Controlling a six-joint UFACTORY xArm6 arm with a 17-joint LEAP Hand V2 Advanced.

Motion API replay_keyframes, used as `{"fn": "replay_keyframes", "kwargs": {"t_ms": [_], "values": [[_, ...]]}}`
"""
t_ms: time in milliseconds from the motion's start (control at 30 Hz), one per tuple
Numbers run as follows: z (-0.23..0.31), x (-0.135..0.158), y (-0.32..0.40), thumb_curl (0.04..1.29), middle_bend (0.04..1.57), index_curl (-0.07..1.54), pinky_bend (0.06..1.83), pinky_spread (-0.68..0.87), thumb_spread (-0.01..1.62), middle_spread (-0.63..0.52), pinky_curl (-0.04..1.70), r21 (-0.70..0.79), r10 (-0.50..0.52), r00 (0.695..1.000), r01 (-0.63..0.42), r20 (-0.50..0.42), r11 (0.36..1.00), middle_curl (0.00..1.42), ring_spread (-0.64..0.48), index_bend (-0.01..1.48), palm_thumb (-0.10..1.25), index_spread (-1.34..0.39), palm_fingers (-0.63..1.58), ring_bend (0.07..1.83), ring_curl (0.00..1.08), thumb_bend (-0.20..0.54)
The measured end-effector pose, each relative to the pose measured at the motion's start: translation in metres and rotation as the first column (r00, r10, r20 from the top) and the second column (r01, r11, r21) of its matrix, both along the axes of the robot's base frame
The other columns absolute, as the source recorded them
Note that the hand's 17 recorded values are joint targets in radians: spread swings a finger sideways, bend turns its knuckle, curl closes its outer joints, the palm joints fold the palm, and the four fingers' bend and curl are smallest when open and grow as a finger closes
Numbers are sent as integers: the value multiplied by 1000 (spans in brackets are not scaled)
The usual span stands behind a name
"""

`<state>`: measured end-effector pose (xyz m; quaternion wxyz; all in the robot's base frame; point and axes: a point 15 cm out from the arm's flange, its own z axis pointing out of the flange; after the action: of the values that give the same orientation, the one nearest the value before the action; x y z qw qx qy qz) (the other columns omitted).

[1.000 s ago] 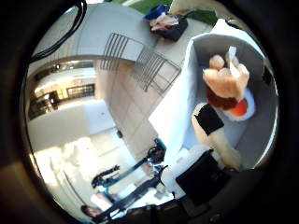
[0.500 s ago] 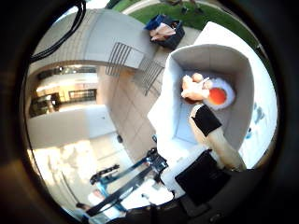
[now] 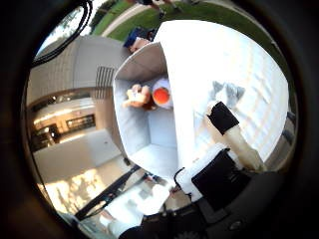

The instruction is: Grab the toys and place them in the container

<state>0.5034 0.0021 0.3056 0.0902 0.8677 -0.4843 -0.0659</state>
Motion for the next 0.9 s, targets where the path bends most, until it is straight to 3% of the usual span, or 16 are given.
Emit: {"fn": "replay_keyframes", "kwargs": {"t_ms": [267,500,767,900], "values": [[-70,2,-22,461,167,270,393,412,1103,24,338,-94,9,990,-22,-138,995,319,254,170,838,-336,9,347,311,-22],[-101,5,-26,464,161,274,368,401,1097,22,321,-153,37,984,-64,-173,986,310,253,178,862,-358,-10,311,309,-25],[-139,-11,-26,470,155,285,330,399,1083,22,303,-188,49,965,-100,-259,977,295,262,188,889,-366,-15,272,309,-25],[-154,-13,-26,472,172,308,285,396,1080,17,287,-215,61,965,-118,-254,969,296,254,237,895,-328,66,258,308,-25]]}}
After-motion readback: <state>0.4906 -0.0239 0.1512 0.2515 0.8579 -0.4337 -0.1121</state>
